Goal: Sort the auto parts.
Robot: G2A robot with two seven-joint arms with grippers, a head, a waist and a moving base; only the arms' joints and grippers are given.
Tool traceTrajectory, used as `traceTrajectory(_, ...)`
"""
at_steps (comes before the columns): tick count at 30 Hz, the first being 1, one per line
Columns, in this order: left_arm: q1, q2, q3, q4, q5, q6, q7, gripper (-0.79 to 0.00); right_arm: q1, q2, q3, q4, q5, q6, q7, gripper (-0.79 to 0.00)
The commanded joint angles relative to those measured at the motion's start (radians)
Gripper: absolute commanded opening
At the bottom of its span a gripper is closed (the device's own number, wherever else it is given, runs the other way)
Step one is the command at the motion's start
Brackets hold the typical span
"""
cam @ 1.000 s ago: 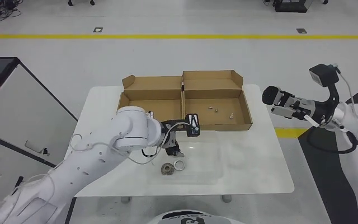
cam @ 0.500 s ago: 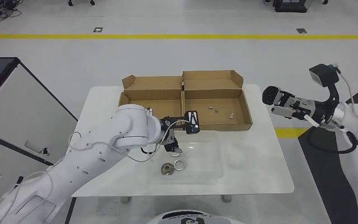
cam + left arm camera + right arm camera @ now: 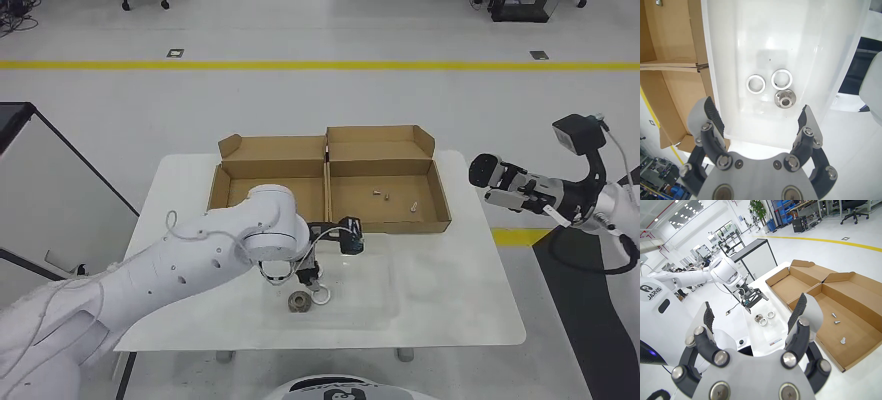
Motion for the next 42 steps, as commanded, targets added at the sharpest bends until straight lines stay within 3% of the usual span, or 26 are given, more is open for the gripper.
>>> traceTrajectory(1,-0.006,-0.004,0.008,0.007,-0.007,0.001,-0.001,0.0,0.0,0.0,0.0,0.0,0.0,0.0,0.0,0.0)
traceTrajectory(9,0.019,-0.005,0.026,0.014,0.028,-0.02,0.021,0.0,0.0,0.0,0.0,0.0,0.0,0.0,0.0,0.0)
traceTrajectory(20,0.006,-0.039,0.073,0.08,0.016,-0.034,0.034,0.0,0.0,0.0,0.0,0.0,0.0,0.0,0.0,0.0)
traceTrajectory(22,0.003,-0.047,0.083,0.091,0.021,-0.036,0.036,-0.08,0.0,0.0,0.0,0.0,0.0,0.0,0.0,0.0)
traceTrajectory(23,0.001,-0.051,0.087,0.094,0.028,-0.039,0.039,-0.179,0.0,0.0,0.0,0.0,0.0,0.0,0.0,0.0)
traceTrajectory(27,0.003,-0.062,0.098,0.111,0.06,-0.045,0.046,-0.403,0.0,0.0,0.0,0.0,0.0,0.0,0.0,0.0)
traceTrajectory(42,0.021,-0.103,0.137,0.182,0.095,-0.056,0.056,-0.499,0.0,0.0,0.0,0.0,0.0,0.0,0.0,0.0)
